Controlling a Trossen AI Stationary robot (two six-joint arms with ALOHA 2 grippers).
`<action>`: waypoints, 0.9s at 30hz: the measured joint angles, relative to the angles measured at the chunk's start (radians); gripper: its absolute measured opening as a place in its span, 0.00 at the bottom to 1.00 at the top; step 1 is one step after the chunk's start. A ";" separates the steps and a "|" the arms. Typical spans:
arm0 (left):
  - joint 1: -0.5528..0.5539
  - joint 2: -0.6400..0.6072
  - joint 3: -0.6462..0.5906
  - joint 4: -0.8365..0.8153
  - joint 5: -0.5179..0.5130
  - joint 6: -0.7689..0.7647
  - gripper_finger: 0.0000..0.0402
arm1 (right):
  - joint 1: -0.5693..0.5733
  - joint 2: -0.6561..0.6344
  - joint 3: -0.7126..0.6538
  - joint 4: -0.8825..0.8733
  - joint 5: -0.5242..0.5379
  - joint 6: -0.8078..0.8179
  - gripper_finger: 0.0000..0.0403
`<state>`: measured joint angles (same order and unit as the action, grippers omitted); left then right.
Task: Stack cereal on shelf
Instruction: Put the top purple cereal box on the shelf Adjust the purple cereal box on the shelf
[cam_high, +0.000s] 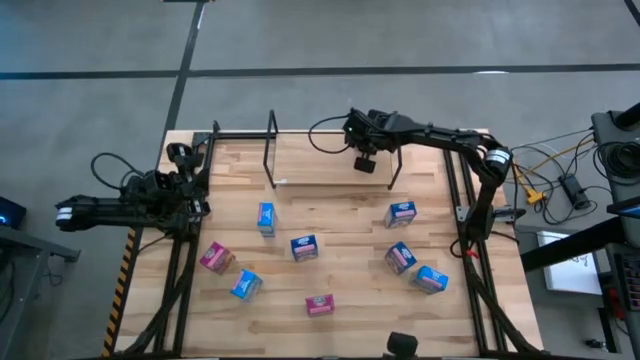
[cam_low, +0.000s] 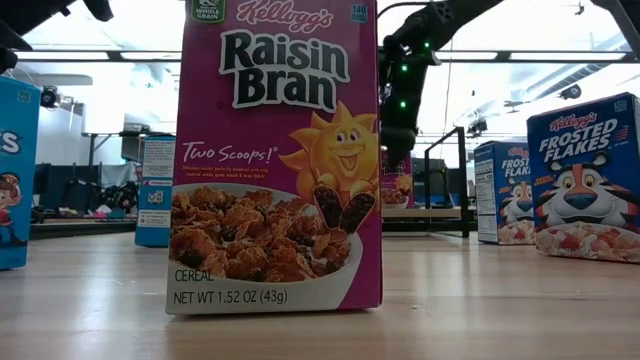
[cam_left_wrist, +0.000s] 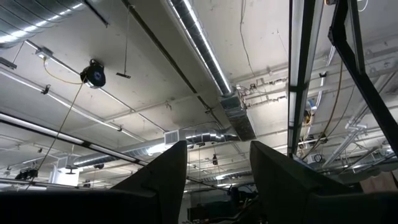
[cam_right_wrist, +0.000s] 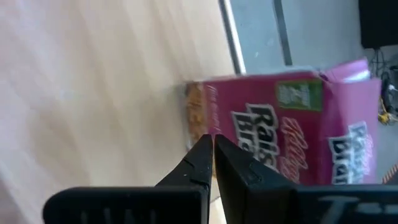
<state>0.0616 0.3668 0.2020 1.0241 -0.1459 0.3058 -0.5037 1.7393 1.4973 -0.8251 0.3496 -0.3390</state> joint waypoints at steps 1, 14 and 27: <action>0.000 0.000 0.000 0.000 0.000 0.000 0.40 | 0.008 -0.006 -0.001 -0.002 -0.009 0.005 0.02; 0.000 0.085 0.071 -0.109 0.000 -0.017 0.40 | 0.155 -0.298 -0.185 0.219 -0.200 0.121 0.02; 0.001 0.417 0.360 -0.463 0.001 -0.017 0.40 | 0.289 -0.650 -0.586 0.649 -0.215 0.122 0.02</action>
<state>0.0623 0.7834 0.5618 0.5613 -0.1452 0.2892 -0.2143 1.0892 0.9116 -0.1759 0.1346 -0.2172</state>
